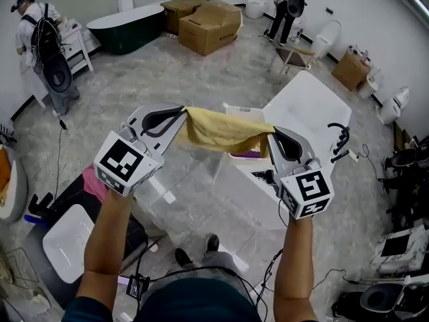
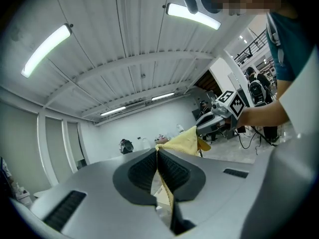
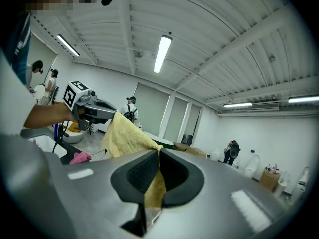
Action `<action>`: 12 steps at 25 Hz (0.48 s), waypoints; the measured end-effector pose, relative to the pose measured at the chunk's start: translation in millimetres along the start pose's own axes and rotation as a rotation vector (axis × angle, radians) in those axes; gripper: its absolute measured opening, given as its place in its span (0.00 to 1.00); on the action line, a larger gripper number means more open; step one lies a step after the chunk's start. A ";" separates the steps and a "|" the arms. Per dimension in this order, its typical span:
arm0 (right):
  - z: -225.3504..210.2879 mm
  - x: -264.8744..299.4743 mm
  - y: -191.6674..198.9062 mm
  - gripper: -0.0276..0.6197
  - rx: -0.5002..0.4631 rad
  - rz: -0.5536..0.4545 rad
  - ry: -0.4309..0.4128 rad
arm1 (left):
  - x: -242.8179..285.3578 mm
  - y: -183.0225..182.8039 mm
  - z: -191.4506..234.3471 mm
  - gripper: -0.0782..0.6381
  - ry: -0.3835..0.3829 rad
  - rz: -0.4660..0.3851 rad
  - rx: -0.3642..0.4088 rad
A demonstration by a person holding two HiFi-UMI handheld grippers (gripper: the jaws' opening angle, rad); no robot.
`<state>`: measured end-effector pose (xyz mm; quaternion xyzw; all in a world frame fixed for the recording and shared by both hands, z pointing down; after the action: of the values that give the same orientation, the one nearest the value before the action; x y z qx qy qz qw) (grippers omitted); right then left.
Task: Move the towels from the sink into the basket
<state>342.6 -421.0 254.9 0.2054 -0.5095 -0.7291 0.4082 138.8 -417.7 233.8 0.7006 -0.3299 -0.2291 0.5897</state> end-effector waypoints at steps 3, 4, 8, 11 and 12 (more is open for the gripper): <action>-13.6 -9.0 13.3 0.08 0.004 0.015 0.021 | 17.7 0.7 -8.4 0.13 0.027 0.000 -0.013; -20.7 -12.8 19.0 0.08 0.010 0.020 0.032 | 26.7 1.7 -12.2 0.13 0.038 0.004 -0.014; -48.5 -21.8 41.7 0.08 0.021 0.024 0.059 | 63.7 10.3 -24.8 0.13 0.075 0.024 -0.009; -66.4 -21.7 59.6 0.08 0.027 0.029 0.063 | 89.4 15.7 -29.6 0.13 0.086 0.025 -0.010; -73.7 -21.5 65.9 0.08 0.030 0.031 0.063 | 99.6 17.3 -31.7 0.13 0.089 0.028 -0.010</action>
<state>433.3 -455.8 283.2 0.2264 -0.5103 -0.7082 0.4322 225.4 -470.7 263.8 0.7026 -0.3116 -0.1911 0.6106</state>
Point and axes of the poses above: the fingertips, and each gripper's own axes: x forward along the fingers, z to its left, y out of its underside, the point moved 2 cm from there along -x, backward along the fingers, and after that the axes turned 8 degrees about -x, right-handed, at the moved point
